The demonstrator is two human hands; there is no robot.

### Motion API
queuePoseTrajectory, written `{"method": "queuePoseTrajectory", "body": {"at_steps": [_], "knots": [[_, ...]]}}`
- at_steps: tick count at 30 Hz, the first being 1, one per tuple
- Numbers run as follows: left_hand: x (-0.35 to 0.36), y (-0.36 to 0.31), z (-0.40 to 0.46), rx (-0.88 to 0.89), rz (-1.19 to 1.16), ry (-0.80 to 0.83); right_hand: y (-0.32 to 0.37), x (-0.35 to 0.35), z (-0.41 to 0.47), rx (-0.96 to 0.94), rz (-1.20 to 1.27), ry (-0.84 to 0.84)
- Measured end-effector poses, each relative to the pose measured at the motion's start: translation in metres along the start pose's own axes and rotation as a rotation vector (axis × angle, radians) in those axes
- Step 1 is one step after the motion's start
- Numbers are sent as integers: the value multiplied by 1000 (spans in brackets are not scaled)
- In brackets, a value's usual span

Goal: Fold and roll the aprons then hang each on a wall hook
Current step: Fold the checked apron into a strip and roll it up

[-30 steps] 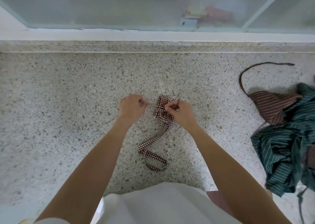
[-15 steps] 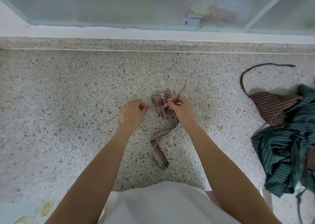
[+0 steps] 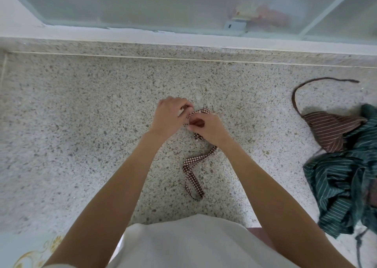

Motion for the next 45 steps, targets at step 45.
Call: {"method": "queuePoseTrajectory", "body": {"at_steps": [45], "knots": [[43, 37, -42, -445, -382, 124, -19, -14, -32, -109, -330, -181]]}}
Point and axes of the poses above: each hand's wrist, its own z-axis towards the middle knuckle, its own x-axis out of the palm, y = z × x, the point moved 5 cm from there along z, towards the middle knuckle, and after that the axes turned 15 degrees about z, right-handed, at the moved point
